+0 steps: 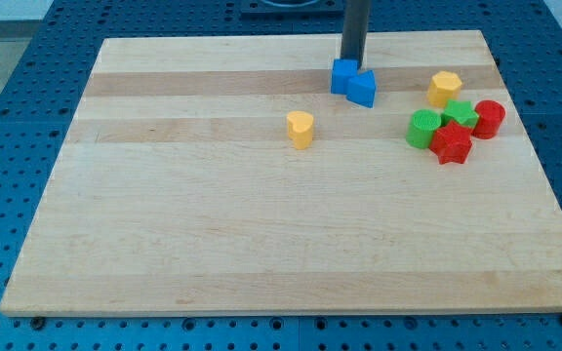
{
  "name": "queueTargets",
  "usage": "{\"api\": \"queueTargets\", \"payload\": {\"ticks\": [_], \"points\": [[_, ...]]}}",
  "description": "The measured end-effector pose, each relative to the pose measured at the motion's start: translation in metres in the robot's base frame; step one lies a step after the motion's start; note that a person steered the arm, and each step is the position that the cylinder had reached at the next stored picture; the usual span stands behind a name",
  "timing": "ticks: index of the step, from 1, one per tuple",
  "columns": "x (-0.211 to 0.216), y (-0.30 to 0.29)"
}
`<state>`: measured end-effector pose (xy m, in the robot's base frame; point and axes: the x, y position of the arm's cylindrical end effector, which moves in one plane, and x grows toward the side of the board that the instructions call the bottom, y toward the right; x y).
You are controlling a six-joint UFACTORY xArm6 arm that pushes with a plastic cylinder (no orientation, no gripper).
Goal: Slide the cube to the top right of the heart
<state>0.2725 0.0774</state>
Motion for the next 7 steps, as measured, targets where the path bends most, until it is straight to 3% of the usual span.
{"api": "queueTargets", "payload": {"ticks": [3, 7], "points": [[0.040, -0.016], [0.057, -0.038]]}}
